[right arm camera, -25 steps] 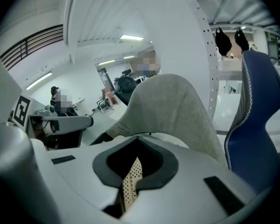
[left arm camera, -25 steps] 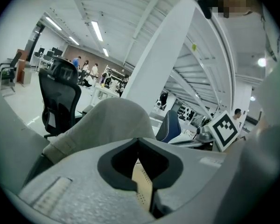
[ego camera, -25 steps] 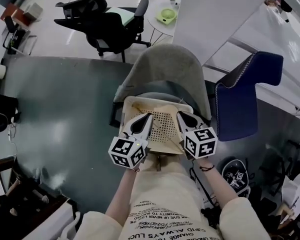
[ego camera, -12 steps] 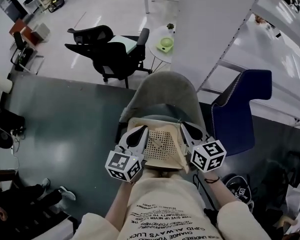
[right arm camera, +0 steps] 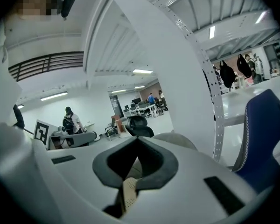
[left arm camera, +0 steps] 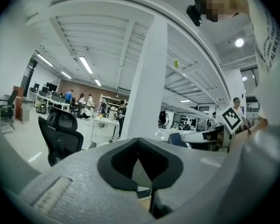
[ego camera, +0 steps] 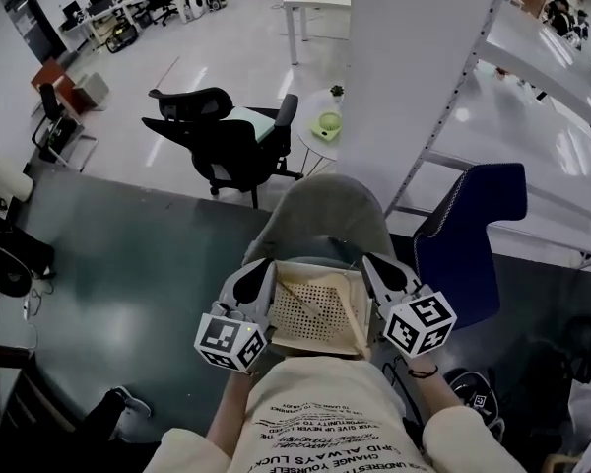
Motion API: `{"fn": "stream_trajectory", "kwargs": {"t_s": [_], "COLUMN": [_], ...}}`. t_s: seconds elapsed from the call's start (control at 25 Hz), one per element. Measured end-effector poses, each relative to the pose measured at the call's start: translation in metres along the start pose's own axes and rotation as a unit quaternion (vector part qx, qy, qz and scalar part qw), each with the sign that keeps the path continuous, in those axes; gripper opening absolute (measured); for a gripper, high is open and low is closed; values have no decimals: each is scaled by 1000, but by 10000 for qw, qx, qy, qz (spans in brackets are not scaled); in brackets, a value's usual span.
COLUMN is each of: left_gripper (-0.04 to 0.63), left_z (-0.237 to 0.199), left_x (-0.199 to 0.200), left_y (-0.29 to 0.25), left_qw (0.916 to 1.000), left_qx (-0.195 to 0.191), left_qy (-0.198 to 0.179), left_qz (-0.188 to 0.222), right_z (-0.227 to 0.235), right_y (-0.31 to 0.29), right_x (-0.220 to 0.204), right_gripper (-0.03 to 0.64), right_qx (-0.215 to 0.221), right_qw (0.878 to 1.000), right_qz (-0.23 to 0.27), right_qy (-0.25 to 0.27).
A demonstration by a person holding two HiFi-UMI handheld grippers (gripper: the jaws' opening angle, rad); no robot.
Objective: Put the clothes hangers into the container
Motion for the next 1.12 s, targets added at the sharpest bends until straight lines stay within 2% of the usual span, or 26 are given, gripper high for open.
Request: {"fn": "stream_trajectory", "kwargs": {"t_s": [0.32,1.12], "left_gripper": [23,21], "left_z": [-9,-9], "left_x": [17,19], "left_y": [18,23], "left_qw": [9992,9982], "left_qx": [258,429], "left_qy": [-88,-158], "left_qz": [292,376], "right_z": [-6,8], "right_y": [8,17], "right_x": [20,19], "right_gripper": [3,2], "right_qx": [-19,-318], "right_qw": [9996,9985], "right_qz": [266,450], "right_qy": [105,66]}}
Point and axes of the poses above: the fingertips, and each gripper's own axes: y backward along the fingers, z to its right, x out of its top, the point moved 4 cm from there along y, backward along the fingers
